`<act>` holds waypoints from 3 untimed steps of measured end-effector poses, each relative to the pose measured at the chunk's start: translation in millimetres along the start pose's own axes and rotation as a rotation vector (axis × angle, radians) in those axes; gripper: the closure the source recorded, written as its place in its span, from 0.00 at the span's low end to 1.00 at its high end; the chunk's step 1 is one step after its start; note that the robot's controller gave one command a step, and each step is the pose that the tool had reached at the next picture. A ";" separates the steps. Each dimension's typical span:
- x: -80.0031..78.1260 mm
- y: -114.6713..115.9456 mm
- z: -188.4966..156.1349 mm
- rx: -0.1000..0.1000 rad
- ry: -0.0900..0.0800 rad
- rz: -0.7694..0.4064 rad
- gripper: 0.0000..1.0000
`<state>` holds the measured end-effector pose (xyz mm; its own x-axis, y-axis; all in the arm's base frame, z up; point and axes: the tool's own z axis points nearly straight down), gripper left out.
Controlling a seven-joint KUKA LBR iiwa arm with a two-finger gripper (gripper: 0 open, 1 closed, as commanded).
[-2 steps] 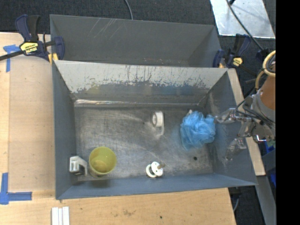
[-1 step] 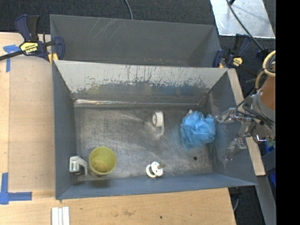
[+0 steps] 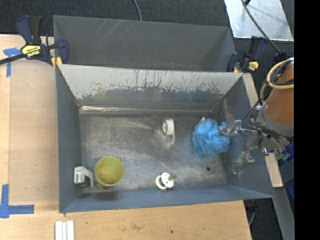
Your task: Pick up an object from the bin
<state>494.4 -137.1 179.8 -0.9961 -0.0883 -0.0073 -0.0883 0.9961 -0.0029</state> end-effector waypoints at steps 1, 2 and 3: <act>-53.8 1.0 58.3 0.000 -0.003 0.026 0.00; -76.1 -2.8 82.0 -0.003 0.001 -0.030 0.00; -83.6 7.0 77.3 -0.001 -0.004 -0.309 1.00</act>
Offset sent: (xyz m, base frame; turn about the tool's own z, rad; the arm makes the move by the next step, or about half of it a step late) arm 0.0736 -0.0048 -0.0721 -0.2533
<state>577.6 -122.9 103.1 -0.9220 -0.3872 -0.0098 -0.3872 0.9220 -0.0041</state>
